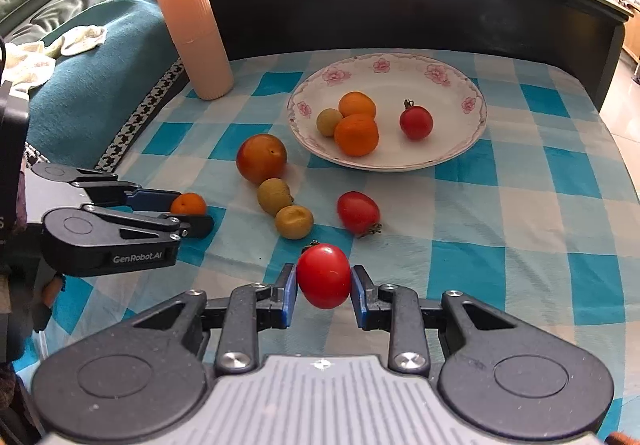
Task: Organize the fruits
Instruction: 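Carry the red tomato in the right gripper over the plate while the left gripper carries the tangerine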
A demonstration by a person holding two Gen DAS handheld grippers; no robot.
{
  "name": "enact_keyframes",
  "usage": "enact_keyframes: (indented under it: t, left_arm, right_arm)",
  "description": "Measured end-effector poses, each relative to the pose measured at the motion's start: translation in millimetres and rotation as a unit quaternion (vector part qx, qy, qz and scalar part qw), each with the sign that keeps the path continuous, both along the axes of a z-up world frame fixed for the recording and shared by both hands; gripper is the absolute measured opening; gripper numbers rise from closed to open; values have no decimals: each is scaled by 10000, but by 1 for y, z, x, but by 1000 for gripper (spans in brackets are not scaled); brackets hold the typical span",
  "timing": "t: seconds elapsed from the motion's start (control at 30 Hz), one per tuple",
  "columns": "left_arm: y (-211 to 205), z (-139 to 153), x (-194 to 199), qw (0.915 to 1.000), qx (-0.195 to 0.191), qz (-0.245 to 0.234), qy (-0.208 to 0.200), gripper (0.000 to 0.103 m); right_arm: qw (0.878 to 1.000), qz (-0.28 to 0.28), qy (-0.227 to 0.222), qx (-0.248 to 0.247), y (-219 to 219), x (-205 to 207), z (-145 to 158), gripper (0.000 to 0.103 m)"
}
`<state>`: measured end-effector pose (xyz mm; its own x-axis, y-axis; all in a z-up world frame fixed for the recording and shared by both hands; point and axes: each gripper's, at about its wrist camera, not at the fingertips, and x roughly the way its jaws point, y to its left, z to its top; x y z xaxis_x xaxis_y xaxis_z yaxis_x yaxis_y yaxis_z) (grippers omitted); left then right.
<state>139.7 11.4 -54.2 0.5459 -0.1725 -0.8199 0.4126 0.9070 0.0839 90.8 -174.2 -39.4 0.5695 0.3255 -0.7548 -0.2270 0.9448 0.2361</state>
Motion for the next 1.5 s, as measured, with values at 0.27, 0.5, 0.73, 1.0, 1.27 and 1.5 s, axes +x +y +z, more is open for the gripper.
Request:
enact_keyframes:
  t: [0.27,0.5,0.73,1.0,1.27,1.5]
  left_arm:
    - [-5,1,-1,9999,-35,127,25,39]
    - [-10,9,-5,10000,-33,69,-13,39]
    - [-26,31,3,9991,-358,-64,-202,39]
    - [-51,43,24,9979,-552,-82,-342,39]
    - [-76,44,41,9975,-615,-96,-349,40]
    - [-86,34,52,9981,-548,-55,-259,40]
  right_arm:
    - [9999,-102,-81,42,-9,-4,7,45]
    - [9997,-118,-221,13,-13,5,14,45]
    - [9990,-150,-419,-7,-14,21,22,45]
    - [9980,-332,-527,-62,-24,47,23,45]
    - [9974,-445,-552,-115,-37,70,19,45]
    - [9978,-436,-469,-182,-45,85,8,45]
